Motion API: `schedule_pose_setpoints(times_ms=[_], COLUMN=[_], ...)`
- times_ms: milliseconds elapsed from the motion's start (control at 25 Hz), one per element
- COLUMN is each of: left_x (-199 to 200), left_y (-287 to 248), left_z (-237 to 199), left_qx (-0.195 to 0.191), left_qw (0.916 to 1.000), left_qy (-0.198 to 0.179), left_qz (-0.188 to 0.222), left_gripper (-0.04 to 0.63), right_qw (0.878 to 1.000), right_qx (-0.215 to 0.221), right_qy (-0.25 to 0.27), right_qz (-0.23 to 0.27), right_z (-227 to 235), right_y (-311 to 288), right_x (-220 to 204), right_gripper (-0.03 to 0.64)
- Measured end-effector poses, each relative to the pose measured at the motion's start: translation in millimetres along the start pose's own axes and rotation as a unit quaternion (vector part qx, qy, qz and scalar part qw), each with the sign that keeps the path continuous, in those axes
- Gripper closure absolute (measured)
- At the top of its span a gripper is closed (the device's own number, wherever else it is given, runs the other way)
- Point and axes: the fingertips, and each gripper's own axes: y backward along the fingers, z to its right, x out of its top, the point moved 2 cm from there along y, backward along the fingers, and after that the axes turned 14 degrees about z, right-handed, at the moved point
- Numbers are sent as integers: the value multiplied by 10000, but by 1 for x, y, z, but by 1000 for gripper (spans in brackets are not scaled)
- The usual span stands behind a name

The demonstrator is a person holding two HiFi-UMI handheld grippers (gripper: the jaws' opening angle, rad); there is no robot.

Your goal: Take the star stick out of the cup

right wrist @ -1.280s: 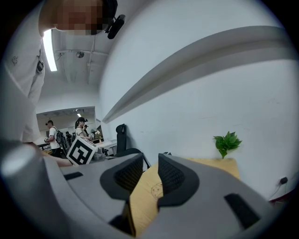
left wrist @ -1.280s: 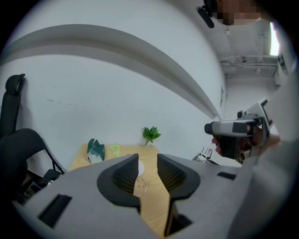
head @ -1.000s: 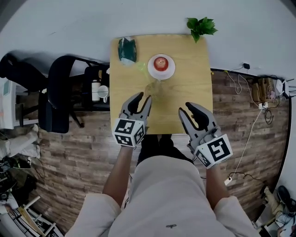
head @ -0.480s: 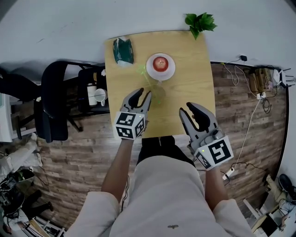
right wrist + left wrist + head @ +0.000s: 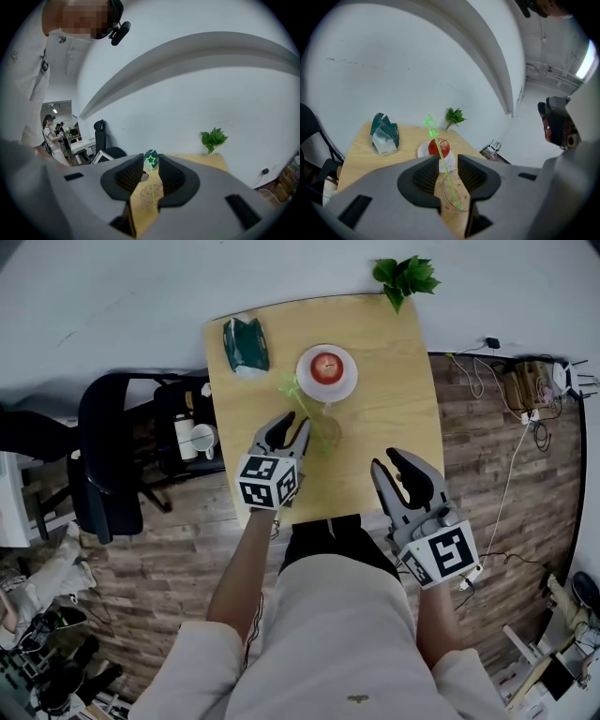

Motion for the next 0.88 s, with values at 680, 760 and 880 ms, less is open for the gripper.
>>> schedule_pose_setpoints(times_ms=[680, 760, 880], left_x=[-15, -16, -16], left_y=[-29, -31, -34], left_z=[-12, -14, -14], left_qx=[-175, -169, -176], left_qw=[9994, 9994, 9993], left_qy=[124, 123, 124], left_qz=[-258, -275, -293], left_gripper=[491, 492, 492], right_qw=[9993, 9992, 9992], right_qx=[-355, -357, -365], right_qy=[-82, -99, -115], right_qz=[-100, -114, -141], right_z=[8, 9, 11], right_y=[1, 1, 1], right_x=[-9, -10, -12], right_gripper=[517, 517, 517])
